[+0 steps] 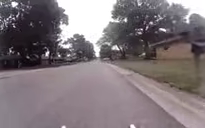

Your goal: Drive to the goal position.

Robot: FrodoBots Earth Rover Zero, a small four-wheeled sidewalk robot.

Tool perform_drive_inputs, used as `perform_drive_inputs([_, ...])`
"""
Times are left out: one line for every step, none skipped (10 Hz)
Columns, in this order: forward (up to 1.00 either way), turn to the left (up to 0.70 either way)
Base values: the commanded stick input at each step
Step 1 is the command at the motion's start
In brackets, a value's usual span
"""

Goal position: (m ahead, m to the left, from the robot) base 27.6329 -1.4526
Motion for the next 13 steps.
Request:
perform_drive_inputs([1.00, 0.00])
perform_drive_inputs([1.00, 0.00])
perform_drive_inputs([1.00, 0.00])
perform_drive_inputs([1.00, 0.00])
perform_drive_inputs([1.00, 0.00])
perform_drive_inputs([1.00, 0.00])
perform_drive_inputs([1.00, 0.00])
perform_drive_inputs([1.00, 0.00])
perform_drive_inputs([1.00, 0.00])
perform_drive_inputs([1.00, 0.00])
perform_drive_inputs([1.00, 0.00])
perform_drive_inputs([1.00, 0.00])
perform_drive_inputs([1.00, 0.00])
